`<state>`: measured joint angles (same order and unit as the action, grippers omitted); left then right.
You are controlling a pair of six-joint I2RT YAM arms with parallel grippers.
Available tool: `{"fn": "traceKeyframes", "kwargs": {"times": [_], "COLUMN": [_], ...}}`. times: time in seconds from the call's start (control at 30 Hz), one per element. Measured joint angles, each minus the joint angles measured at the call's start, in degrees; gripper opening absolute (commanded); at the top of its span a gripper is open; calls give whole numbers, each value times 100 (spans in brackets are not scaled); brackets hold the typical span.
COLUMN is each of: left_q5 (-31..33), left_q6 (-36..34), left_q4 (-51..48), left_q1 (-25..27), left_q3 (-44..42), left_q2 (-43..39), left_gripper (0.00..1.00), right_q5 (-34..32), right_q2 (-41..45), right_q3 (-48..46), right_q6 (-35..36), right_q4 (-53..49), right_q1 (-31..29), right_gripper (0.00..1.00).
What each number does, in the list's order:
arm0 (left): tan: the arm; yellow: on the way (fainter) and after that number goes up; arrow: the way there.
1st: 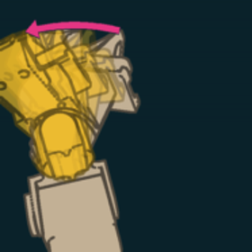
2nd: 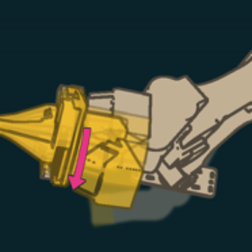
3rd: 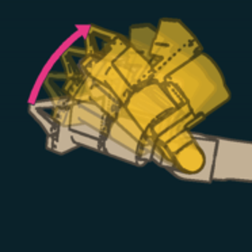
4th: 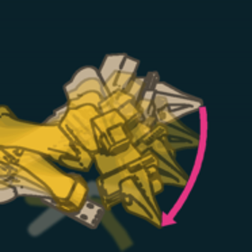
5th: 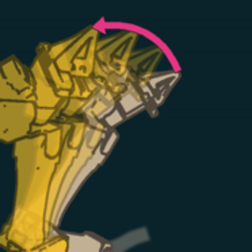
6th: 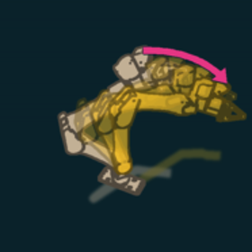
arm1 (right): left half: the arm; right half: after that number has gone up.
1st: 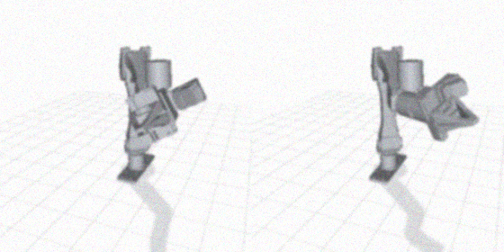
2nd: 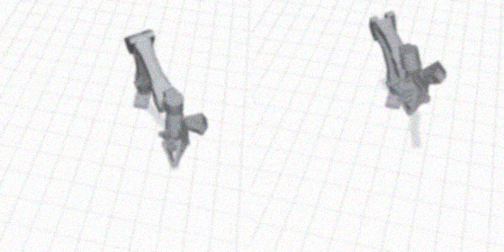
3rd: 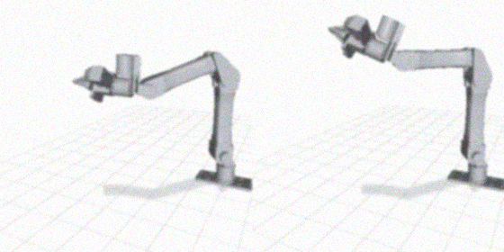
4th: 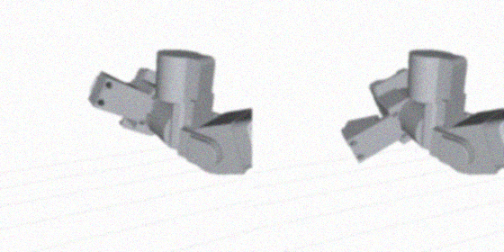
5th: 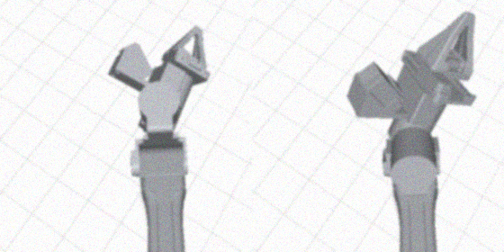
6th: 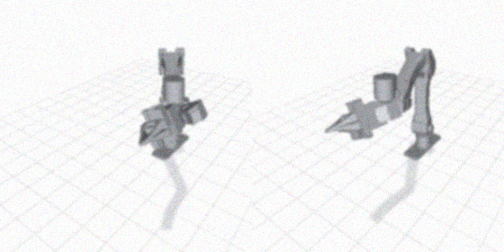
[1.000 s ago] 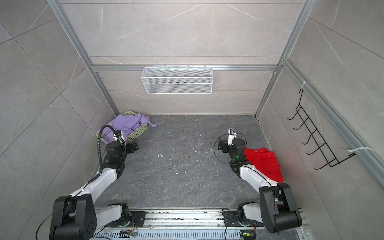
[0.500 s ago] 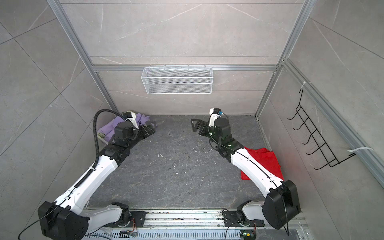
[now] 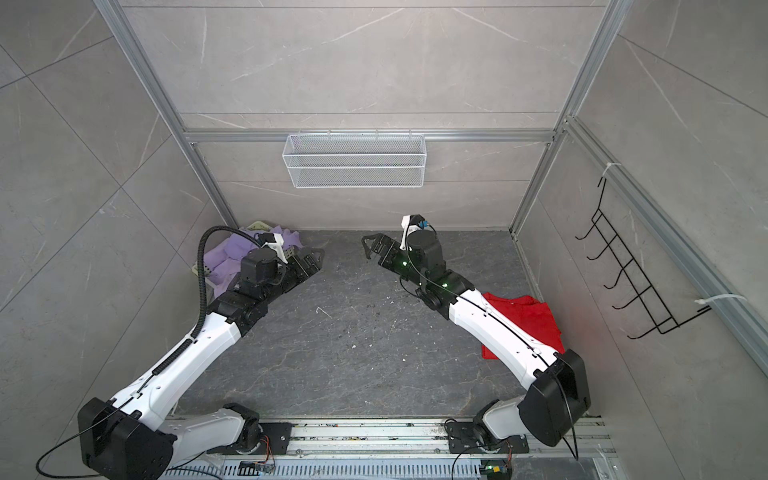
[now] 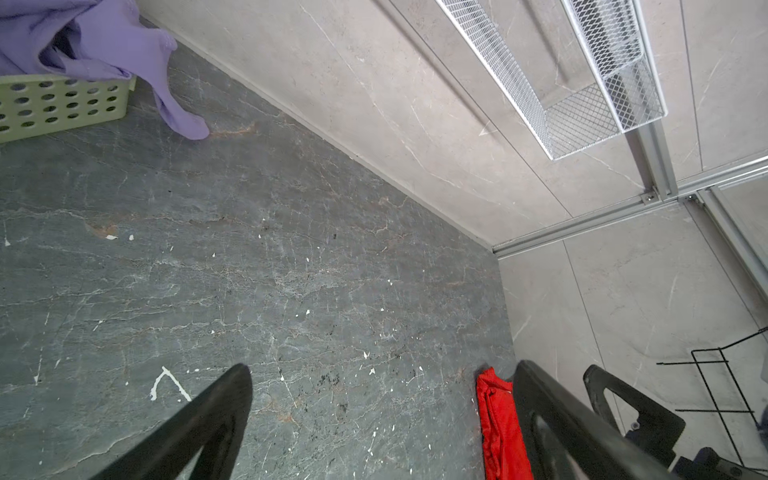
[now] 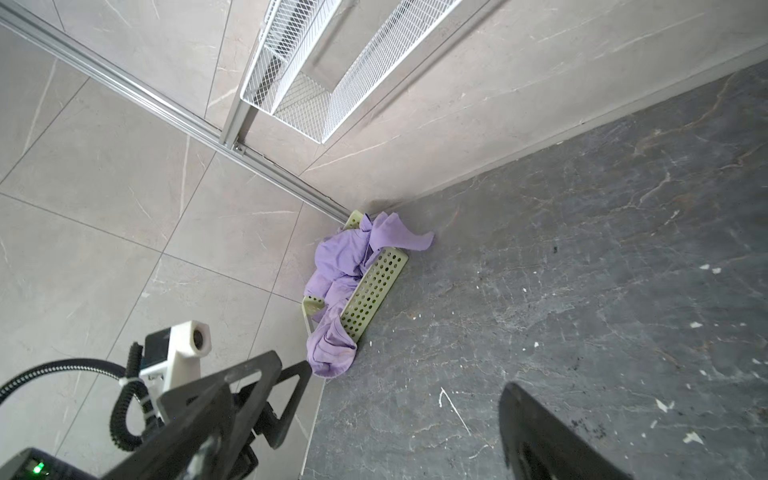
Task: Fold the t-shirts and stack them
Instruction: 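Grasp a lavender t-shirt in the basket with the left gripper while the right approaches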
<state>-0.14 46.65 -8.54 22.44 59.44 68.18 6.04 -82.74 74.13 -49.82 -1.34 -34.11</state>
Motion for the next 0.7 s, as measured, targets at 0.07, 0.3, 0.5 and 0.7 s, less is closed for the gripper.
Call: {"fn": "traceKeyframes", "kwargs": {"times": [0.07,0.3,0.5,0.7], "left_q5": [-17,140,579,551], "left_q6": [-17,-841,-1768,-2299], "left_q4": [-98,-1392,-2157,-2490], "left_q1": [-181,-1113,-1947,-2603], "left_q3": [46,1440,2557,3567], "left_q2": [33,1071,2291,3674], "left_gripper": [100,100,100,98], "right_q5": [-90,-726,-446,450], "right_q2": [-33,-68,-608,-1668], "right_q3": [66,92,756,1401], "right_q6": [-59,105,673,938], "right_q4": [-76,-525,-745,-608], "right_q1": [0,22,37,-177], "right_gripper": [99,99,99,99]}}
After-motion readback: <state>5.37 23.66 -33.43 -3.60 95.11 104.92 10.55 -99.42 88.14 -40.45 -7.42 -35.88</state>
